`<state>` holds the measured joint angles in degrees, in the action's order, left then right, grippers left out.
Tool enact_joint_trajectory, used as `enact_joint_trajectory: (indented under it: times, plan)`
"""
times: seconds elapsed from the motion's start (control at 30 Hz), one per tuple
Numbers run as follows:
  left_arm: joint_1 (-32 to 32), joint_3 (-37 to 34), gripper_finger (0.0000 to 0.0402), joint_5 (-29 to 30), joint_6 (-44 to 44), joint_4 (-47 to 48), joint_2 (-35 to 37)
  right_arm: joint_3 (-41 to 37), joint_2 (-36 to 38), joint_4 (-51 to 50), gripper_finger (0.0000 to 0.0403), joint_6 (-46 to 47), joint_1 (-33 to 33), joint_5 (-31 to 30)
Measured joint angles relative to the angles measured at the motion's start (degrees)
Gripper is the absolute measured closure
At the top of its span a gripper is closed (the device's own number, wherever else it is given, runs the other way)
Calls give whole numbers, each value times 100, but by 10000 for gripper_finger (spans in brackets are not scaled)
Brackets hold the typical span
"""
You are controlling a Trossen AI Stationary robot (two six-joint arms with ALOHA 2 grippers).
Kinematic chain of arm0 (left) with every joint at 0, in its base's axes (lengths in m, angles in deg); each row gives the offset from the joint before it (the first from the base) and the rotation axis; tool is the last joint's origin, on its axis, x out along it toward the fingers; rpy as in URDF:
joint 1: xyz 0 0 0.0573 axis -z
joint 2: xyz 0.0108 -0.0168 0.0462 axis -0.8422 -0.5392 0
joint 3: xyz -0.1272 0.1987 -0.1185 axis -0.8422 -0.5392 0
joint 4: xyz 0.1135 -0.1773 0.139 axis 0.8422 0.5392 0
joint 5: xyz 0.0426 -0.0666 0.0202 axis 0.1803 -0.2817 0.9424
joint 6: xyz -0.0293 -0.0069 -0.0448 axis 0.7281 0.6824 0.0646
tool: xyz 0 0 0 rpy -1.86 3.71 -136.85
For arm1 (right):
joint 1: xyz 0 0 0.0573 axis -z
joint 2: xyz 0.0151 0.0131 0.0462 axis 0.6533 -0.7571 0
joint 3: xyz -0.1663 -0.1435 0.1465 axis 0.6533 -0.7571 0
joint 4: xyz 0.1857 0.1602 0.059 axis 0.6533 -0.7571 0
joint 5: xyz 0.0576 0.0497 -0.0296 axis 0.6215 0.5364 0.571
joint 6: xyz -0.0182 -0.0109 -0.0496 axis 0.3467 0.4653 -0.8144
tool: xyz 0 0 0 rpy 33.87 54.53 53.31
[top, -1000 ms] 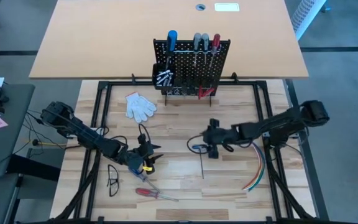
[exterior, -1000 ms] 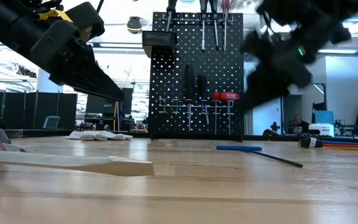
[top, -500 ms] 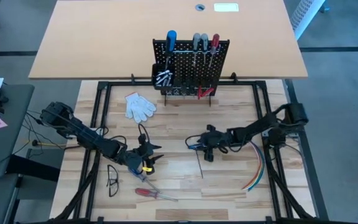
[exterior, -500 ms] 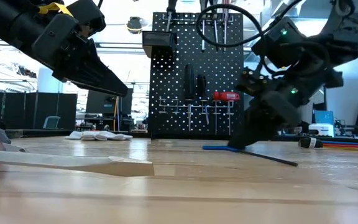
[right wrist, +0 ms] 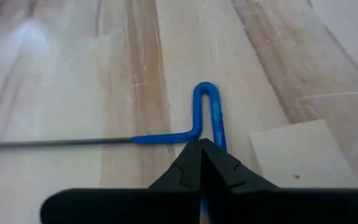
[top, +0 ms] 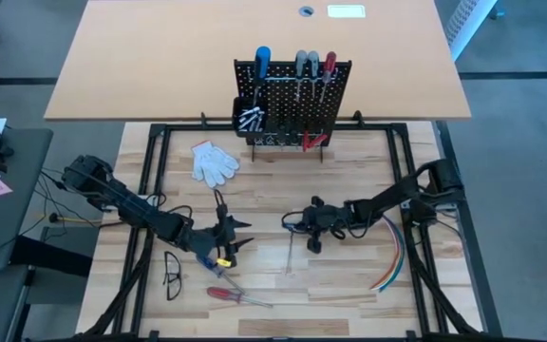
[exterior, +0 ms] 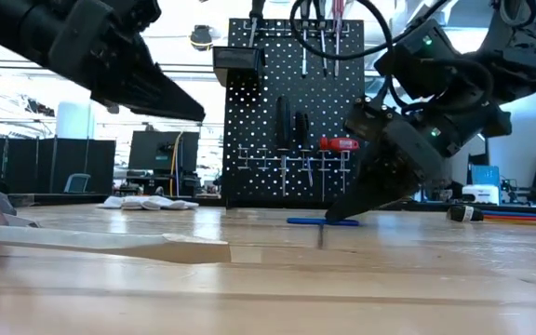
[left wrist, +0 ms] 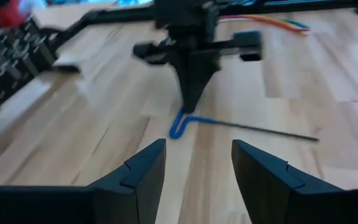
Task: Hang tools onto peg board
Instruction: Hang the blue pick tool on the pegboard
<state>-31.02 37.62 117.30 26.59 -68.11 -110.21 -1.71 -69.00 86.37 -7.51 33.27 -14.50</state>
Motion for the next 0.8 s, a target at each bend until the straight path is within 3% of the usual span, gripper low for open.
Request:
enact_joint_trajectory:
  times: [0.2,0.47,0.63,0.8]
  plan:
    - [4,0,224,-262,-486,-149,2,-25,-15,526,396,407,70,66]
    - [39,0,224,-265,-514,-182,0,-9,2,1696,394,487,-130,21]
    - [212,0,224,-255,-748,-575,-315,2,9,1585,387,-34,-272,8]
    - [236,368,224,-241,-1292,-924,-1033,493,9,624,328,-1240,-333,93]
